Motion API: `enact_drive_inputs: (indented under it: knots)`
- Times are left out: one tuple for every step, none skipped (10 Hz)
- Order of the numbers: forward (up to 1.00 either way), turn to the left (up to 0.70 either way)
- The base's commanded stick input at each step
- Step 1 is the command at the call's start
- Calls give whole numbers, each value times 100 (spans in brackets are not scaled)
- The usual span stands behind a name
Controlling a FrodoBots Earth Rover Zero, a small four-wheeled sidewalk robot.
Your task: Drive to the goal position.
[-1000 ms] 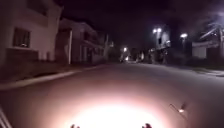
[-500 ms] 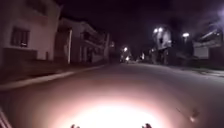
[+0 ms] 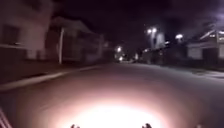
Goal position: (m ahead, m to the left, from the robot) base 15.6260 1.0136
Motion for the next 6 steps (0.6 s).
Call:
enact_drive_inputs:
  knots:
    - [50,0]
    - [50,0]
    - [50,0]
    - [50,0]
    - [50,0]
    - [50,0]
